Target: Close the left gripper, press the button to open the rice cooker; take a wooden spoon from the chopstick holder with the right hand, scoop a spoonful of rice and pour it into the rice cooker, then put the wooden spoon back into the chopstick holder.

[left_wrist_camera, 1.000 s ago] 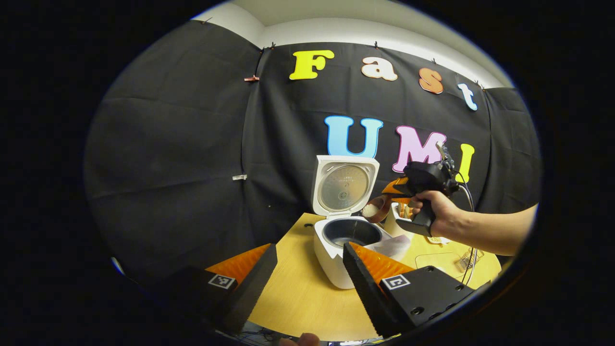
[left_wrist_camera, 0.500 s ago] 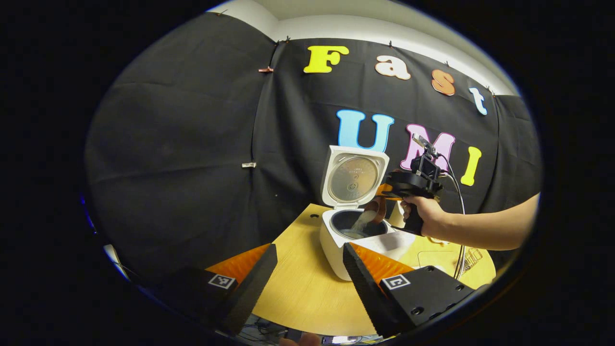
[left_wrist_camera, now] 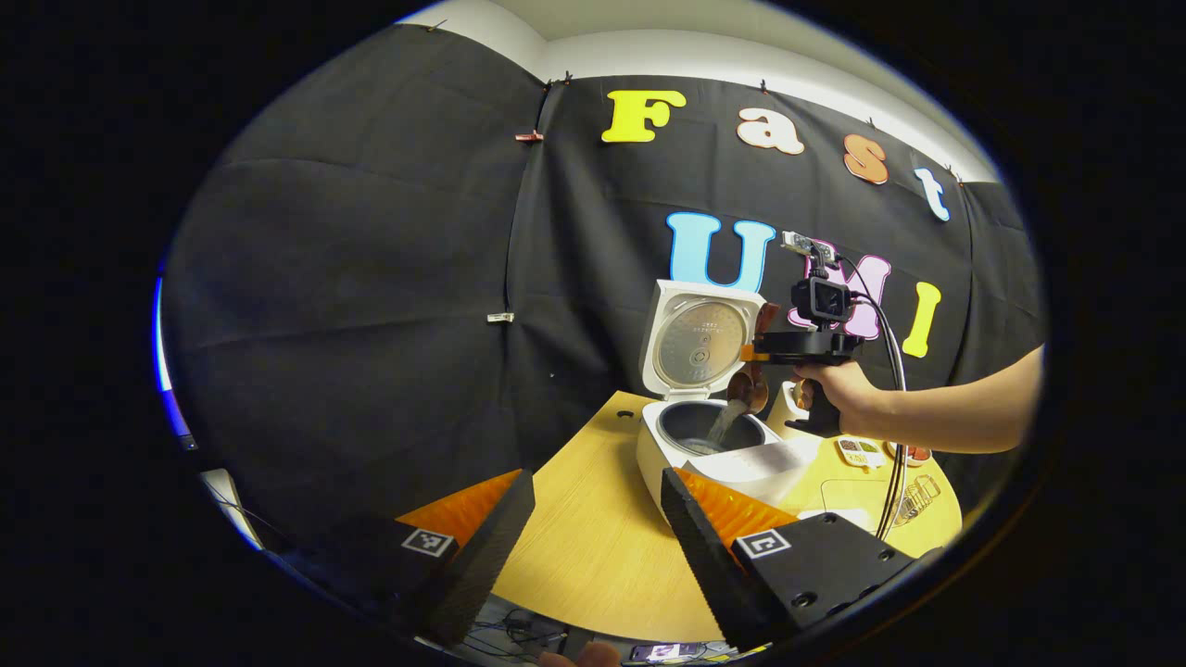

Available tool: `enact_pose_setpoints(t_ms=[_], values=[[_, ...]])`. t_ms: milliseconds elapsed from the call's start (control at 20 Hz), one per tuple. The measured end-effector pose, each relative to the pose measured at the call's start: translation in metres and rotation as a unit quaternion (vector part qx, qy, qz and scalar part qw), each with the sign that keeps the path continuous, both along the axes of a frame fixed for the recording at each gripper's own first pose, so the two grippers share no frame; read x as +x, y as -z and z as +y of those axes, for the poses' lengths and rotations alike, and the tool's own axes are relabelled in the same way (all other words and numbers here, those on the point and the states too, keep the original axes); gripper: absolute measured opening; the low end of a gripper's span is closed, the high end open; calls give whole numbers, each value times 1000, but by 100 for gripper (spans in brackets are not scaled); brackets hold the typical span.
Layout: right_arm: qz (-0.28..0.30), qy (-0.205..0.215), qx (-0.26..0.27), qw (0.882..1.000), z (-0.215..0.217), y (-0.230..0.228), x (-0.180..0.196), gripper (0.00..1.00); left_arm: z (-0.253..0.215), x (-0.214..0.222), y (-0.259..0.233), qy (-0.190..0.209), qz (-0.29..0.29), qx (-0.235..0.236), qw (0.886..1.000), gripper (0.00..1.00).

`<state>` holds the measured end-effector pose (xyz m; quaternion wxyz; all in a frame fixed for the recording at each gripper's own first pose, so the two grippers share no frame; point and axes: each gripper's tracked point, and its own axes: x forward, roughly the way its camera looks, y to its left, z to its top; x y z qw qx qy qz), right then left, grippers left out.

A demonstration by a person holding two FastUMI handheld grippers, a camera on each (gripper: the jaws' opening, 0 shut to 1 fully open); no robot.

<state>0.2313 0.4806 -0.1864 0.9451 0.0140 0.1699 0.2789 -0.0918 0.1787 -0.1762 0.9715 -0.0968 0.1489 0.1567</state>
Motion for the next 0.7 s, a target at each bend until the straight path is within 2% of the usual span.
enact_pose_setpoints(t_ms=[150,200,250,500,700], values=[[-39,-38,-48,997,6,-1,-8,12,1,-5,-4,-4,-3,2,1000,95],[-51,-51,-61,996,9,-1,-11,7,1,-7,-5,-4,-3,1,1000,95],[-59,-61,-71,994,11,0,-14,12,1,-8,-3,-6,-3,1,1000,95],[-96,-95,-100,986,20,-6,-28,12,3,-15,-3,-10,0,1,1000,95],[-137,-126,-130,974,27,-14,-41,12,0,-17,-3,-11,0,-3,1000,95]])
